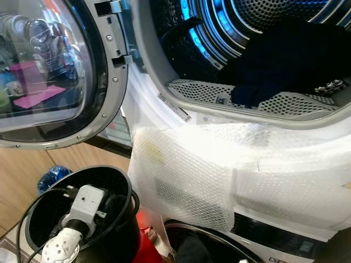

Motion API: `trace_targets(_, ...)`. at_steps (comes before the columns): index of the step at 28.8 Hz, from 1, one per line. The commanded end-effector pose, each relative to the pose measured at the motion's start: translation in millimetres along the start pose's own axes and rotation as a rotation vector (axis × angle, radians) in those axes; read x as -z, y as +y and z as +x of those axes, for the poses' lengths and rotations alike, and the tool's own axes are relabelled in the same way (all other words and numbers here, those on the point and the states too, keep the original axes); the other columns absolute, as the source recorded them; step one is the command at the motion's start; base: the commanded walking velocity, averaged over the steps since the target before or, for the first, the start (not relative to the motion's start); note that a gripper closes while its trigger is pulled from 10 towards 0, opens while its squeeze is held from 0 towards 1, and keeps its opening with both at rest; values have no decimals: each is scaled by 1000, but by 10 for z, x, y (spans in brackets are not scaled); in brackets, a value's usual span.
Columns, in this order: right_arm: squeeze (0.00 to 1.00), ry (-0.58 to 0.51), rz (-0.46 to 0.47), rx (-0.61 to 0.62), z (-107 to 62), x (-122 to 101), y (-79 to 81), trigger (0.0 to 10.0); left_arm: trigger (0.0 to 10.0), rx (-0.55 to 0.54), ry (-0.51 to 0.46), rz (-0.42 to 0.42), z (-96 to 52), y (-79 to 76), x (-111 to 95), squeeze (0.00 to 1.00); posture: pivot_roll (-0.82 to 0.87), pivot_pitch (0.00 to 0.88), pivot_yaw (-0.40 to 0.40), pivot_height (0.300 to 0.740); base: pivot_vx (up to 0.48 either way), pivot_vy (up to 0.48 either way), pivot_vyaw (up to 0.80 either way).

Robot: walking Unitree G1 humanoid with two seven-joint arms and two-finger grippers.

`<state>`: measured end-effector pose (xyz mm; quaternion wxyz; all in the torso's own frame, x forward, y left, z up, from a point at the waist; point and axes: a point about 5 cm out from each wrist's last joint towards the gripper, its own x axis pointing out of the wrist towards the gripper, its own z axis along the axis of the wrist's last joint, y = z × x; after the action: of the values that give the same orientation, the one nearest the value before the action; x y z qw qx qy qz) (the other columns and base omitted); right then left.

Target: Clothes washing

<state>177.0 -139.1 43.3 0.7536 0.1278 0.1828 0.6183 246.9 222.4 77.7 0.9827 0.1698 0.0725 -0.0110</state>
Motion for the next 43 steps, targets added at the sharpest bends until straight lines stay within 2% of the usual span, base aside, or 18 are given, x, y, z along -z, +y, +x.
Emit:
trace_targets(1, 0, -134, -83, -118, 126, -427, 115, 0, 10000, -4, -24, 4, 24, 10, -21, 0, -6, 0, 109, 740, 0, 0, 0)
trace_targets(3, 0, -207, -136, -167, 156, -670, 185, 0, 10000, -2, -32, 1, 32, -18, -11, 0, -6, 0, 109, 740, 0, 0, 0)
trace_targets(4, 0, -334, -195, -229, 187, -1013, 250, 0, 10000, -2, -34, 0, 36, -48, 0, 0, -8, 0, 109, 740, 0, 0, 0)
trace_targets(5, 0, -334, -195, -229, 187, -1013, 250, 0, 10000, -2, -34, 0, 36, -48, 0, 0, -8, 0, 109, 740, 0, 0, 0)
trace_targets(9, 0, -673, -306, -437, 150, -1896, 492, 0, 10000, 27, -42, -9, 33, -153, 30, 0, -3, 0, 114, 740, 0, 0, 0)
trace_targets(12, 0, -749, -362, -495, 102, -2294, 528, 0, 10000, 42, -48, -6, 36, -193, 42, 0, -6, 0, 116, 740, 0, 0, 0)
trace_targets(17, 0, -897, -366, -423, 86, -2880, 375, 0, 10000, 60, -49, -16, 58, -239, 56, 0, -25, 0, 126, 740, 0, 0, 0)
trace_targets(19, 0, -946, -359, -296, 109, -3258, 213, 0, 10000, 73, -55, -31, 78, -290, 48, 0, -25, 0, 122, 740, 0, 0, 0)
trace_targets(24, 0, -942, -378, -223, 143, -3548, 109, 0, 10000, 71, -59, -44, 82, -319, 42, 0, -20, 0, 120, 740, 0, 0, 0)
trace_targets(26, 0, -973, -400, -86, 135, -3965, -6, 0, 10000, 69, -58, -52, 74, -336, 47, 0, -15, 0, 117, 740, 0, 0, 0)
trace_targets(30, 0, -998, -379, 162, 84, -4345, -113, 0, 10000, 65, -54, -56, 75, -338, 57, 0, -17, 0, 120, 740, 0, 0, 0)
trace_targets(33, 0, -966, -351, 504, -8, -4552, -206, 0, 10000, 63, -54, -57, 75, -338, 63, 0, -9, 0, 123, 740, 0, 0, 0)
trace_targets(34, 0, -943, -351, 683, -93, -4602, -249, 0, 10000, 59, -53, -60, 77, -332, 62, 0, -12, 0, 126, 740, 0, 0, 0)
trace_targets(35, 0, -943, -351, 683, -93, -4602, -249, 0, 10000, 59, -53, -60, 77, -332, 62, 0, -12, 0, 126, 740, 0, 0, 0)
trace_targets(36, 0, -971, -306, 1041, -420, -4664, -315, 0, 10000, 47, -54, -63, 82, -323, 54, 0, -11, 0, 121, 740, 0, 0, 0)
trace_targets(38, 0, -987, -299, 1235, -648, -4657, -344, 0, 10000, 37, -54, -71, 86, -315, 50, 0, -13, 0, 116, 740, 0, 0, 0)
trace_targets(42, 0, -981, -287, 1347, -762, -4605, -397, 0, 10000, 31, -49, -74, 87, -315, 59, 0, -16, 0, 119, 740, 0, 0, 0)
trace_targets(43, 0, -953, -262, 1367, -748, -4521, -483, 10000, 10000, 33, -46, -74, 91, -327, 62, 0, -18, 0, 121, 740, 0, 0, 0)
